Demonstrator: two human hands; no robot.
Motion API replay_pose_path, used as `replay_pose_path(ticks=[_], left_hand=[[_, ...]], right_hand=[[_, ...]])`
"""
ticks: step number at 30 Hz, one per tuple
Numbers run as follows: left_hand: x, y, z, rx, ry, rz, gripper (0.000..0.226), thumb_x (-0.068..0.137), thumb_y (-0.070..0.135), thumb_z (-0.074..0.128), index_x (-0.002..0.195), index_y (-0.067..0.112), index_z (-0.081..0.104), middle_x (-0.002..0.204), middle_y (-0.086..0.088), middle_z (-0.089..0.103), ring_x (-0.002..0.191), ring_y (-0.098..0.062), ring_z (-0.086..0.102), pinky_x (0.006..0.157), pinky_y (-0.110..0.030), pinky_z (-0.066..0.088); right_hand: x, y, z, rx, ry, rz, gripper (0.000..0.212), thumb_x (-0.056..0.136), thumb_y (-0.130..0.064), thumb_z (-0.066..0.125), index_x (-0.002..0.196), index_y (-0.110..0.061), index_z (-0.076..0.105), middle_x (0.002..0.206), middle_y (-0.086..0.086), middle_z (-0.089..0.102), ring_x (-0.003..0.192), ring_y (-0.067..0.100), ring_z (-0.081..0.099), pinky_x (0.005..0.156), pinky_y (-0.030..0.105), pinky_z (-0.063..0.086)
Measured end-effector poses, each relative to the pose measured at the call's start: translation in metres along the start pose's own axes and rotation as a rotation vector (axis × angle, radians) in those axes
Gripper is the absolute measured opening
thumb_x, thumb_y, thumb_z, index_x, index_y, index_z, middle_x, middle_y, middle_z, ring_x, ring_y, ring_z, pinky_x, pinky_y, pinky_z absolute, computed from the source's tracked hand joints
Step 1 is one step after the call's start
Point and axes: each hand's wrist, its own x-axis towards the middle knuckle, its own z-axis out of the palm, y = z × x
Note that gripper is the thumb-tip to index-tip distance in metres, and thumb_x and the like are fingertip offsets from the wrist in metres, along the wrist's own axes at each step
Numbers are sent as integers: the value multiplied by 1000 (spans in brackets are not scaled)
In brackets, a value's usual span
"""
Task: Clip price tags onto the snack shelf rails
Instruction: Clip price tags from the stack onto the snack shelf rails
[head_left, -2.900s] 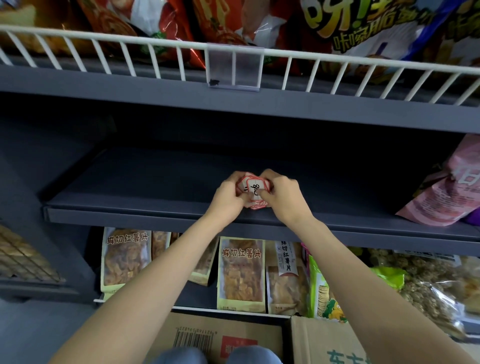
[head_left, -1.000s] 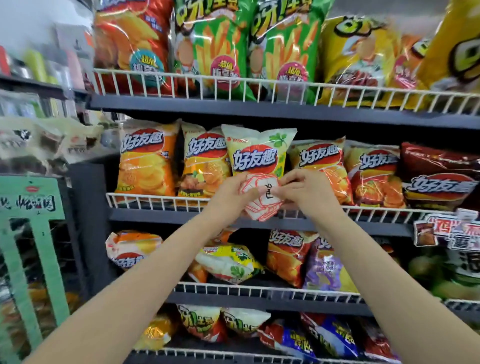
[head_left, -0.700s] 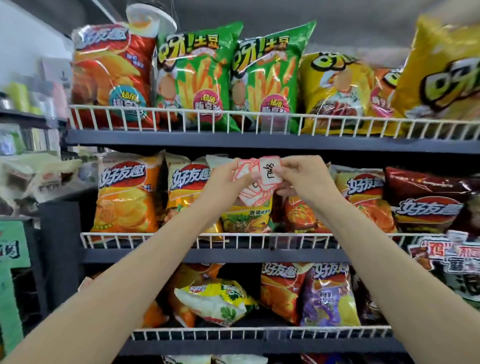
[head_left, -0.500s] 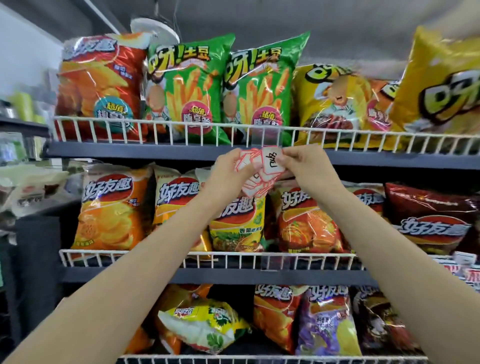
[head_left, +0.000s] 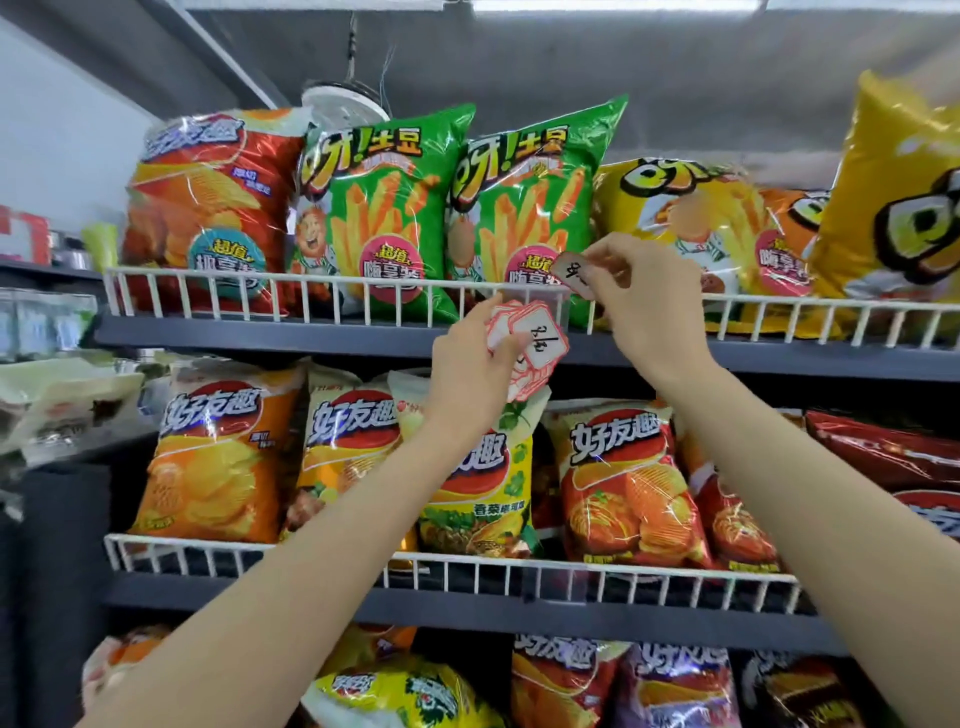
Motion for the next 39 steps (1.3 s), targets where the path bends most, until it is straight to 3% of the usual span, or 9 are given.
replay_pose_path(ticks=[3,6,9,14,18,27,33,39], left_hand=[[1,2,2,8,27,-5,48,93,27,54,138,12,45,135,-9,54,126,-24,46,91,-22,30],[1,-2,3,-35,102,-40,39,92,28,55,128,12,54,117,-8,64,115,-30,53,93,-37,42],[3,-3,3,-57,69,-56,41,90,30,57,128,12,55,119,-7,65,115,-28,56,97,-47,44],[3,-4,9,-14,41,-31,48,92,30,54,137,17,47,128,-7,60,121,-30,49,99,-47,42],[3,-4,11,-38,78,-21,39,92,29,54,129,16,53,117,-7,64,114,-32,52,93,-50,44],[5,3,10,-168,79,-112,33,88,29,59,120,20,58,112,-1,66,110,-27,57,94,-48,47],[1,5,7,-217,45,-115,46,88,24,62,132,20,51,120,-2,64,109,-21,61,95,-45,49],[0,-2,-8,-289,-59,-122,37,84,24,68,117,30,53,119,1,61,105,-21,63,89,-48,53]], right_hand=[[6,1,4,-85,0,-36,16,91,-16,55,100,-13,68,94,1,69,82,15,57,69,26,39],[12,2,7,-147,-18,-50,15,92,-19,53,99,-14,65,95,3,68,88,22,58,70,34,45],[16,3,10,-101,-113,-64,12,93,-19,52,97,-12,61,97,6,67,90,26,58,76,40,48],[15,1,11,-84,-176,-77,11,95,-20,49,97,-11,55,89,11,66,78,28,59,70,44,48],[12,2,9,-114,-197,-105,13,97,-20,46,99,-9,52,82,13,64,72,29,57,63,41,44],[11,2,9,-129,-189,-139,14,96,-20,46,100,-8,52,85,14,66,74,30,59,63,41,47],[19,0,9,-207,-210,-166,17,96,-23,48,104,-9,55,90,14,68,77,30,61,62,34,46],[20,-1,9,-231,-183,-159,17,95,-21,50,104,-9,57,93,13,69,80,30,61,63,31,44]])
